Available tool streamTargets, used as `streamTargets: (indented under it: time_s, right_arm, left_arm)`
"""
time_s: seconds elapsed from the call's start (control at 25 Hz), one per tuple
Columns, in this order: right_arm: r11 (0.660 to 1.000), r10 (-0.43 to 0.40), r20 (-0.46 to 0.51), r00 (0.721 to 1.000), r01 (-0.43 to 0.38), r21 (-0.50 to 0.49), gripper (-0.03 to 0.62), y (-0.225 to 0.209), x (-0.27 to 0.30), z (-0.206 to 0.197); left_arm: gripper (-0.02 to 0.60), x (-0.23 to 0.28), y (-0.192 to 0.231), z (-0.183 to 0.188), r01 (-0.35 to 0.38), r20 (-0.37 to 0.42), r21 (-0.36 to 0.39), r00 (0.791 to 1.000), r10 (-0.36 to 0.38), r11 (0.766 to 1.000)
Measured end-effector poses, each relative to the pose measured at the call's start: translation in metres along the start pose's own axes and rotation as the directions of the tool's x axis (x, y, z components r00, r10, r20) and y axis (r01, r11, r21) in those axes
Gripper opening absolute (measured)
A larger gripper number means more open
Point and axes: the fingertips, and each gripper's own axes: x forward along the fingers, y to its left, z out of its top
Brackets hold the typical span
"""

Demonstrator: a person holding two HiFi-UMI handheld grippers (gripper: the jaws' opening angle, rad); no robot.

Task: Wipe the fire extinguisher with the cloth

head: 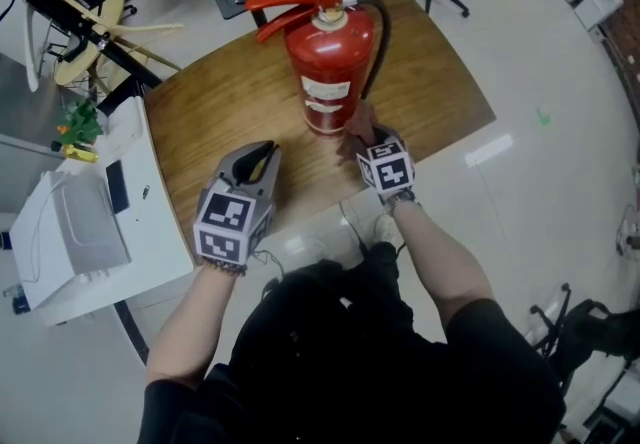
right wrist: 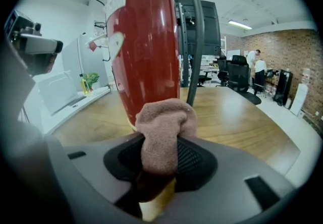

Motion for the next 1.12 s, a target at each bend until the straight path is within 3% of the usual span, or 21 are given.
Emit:
streamTargets:
  time_s: [0.4, 0.84, 1.12]
  right_arm:
    - [0.999, -0.036, 0.241, 0.970, 0.044, -0.028, 0.153, -0.001, -0.106, 0.091]
    - [0.987, 0.002, 0.479, 0.878, 0.075, -0.143, 0.153, 0.035, -0.214, 0.207]
    - [0.971, 0.028, 0.535, 0.844, 0.104, -0.215, 0.153, 0.066, -0.229, 0.258]
  left_arm:
    - [0.023, -0.007, -0.005, 0.013, 0.020, 0.071, -0.015, 0.997, -0.019, 1.000]
    - [0.023, -0.017, -0.008, 0.020, 0.030, 0.130, -0.038, 0.991, -0.025, 0.999]
    - [0.023, -0.024, -0.005, 0.021, 0.020, 0.149, -0.051, 0.989, -0.012, 0.999]
